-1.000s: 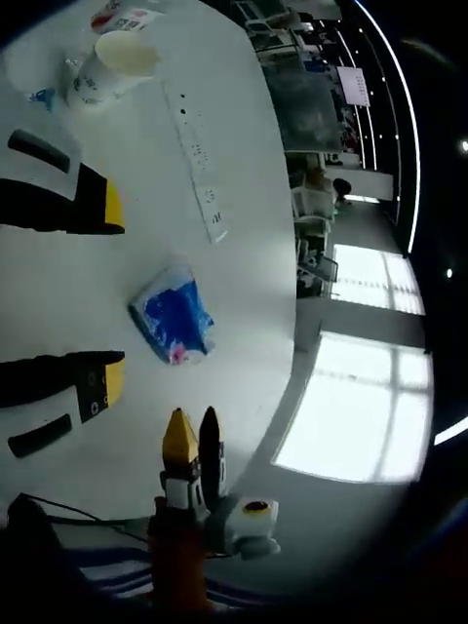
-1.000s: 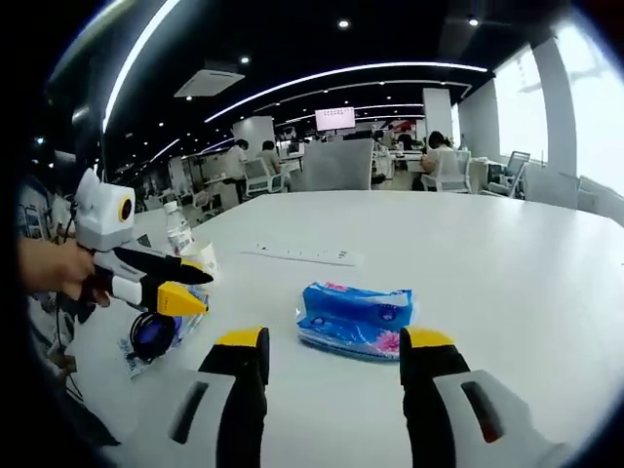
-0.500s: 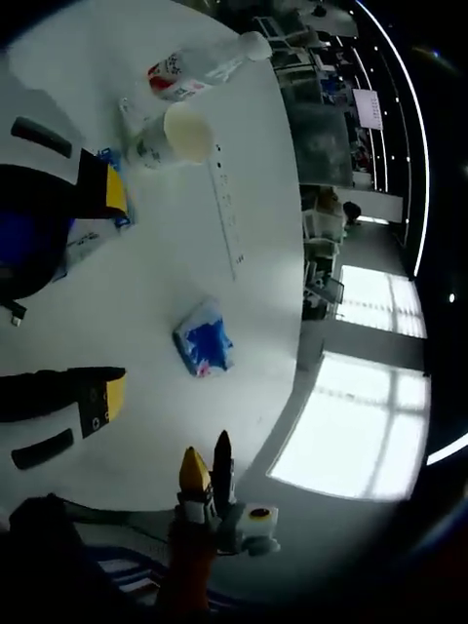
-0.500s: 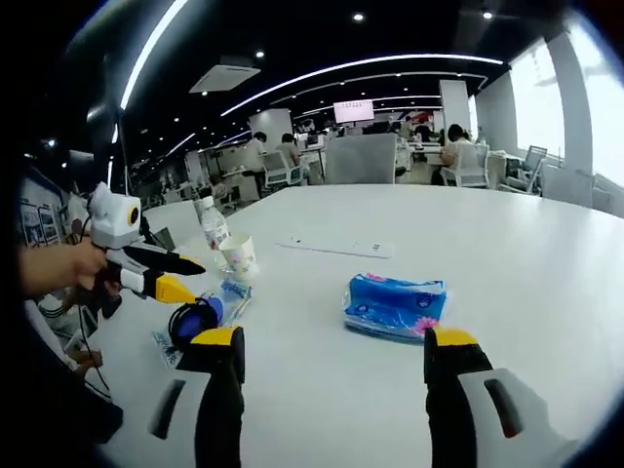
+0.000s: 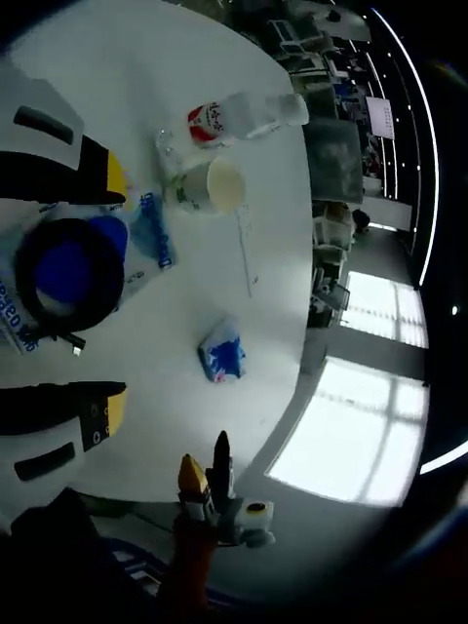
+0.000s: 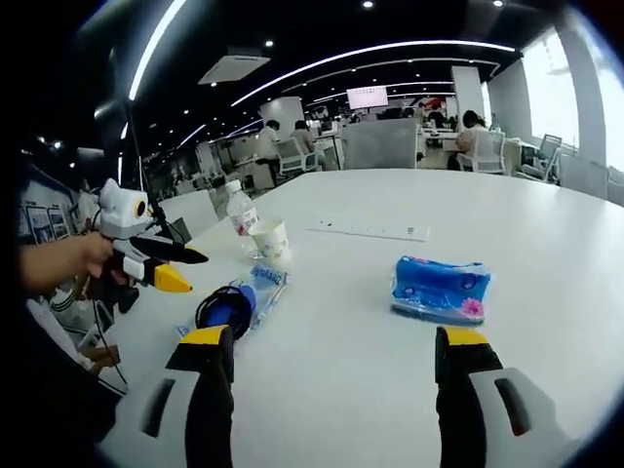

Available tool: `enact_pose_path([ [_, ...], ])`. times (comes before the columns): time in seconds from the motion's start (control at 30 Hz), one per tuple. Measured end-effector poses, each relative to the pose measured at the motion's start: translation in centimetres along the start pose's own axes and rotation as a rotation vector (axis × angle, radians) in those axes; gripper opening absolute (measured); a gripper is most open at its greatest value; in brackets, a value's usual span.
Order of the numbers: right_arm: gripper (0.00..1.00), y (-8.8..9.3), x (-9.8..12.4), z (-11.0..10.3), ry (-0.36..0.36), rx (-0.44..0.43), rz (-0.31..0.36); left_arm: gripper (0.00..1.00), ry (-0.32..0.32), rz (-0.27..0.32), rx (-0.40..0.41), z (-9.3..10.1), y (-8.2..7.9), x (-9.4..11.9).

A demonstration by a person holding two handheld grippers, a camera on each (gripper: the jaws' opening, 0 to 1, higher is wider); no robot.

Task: Arrange the tabletop items into an orderly group along one side of the table until the central work area is clear of visible clutter.

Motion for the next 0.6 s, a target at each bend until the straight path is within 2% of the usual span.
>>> enact_pose_path([
  [0.4, 0.77, 0.3, -2.3, -4.6, -0.062, 0.015, -0.015, 0.76, 0.058, -0.047, -0.04, -0.9, 1.9, 0.7],
  [0.6, 0.73, 0.6, -3.5, -7.0, -0.085, 0.01, -0.028, 0.68, 0.076, -0.075, -0.043, -1.7, 2.9, 0.6],
])
Point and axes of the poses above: the point that each gripper's makers call its tool centre point, and the gripper's own axes: x roughly backward along the fingers, z roughly to its right, y roughly out of its underside, the point moved 1 cm from there along x, roughly backward along the fingers, and after that the axes turned 5 degrees about z, right-handed, at the moved point
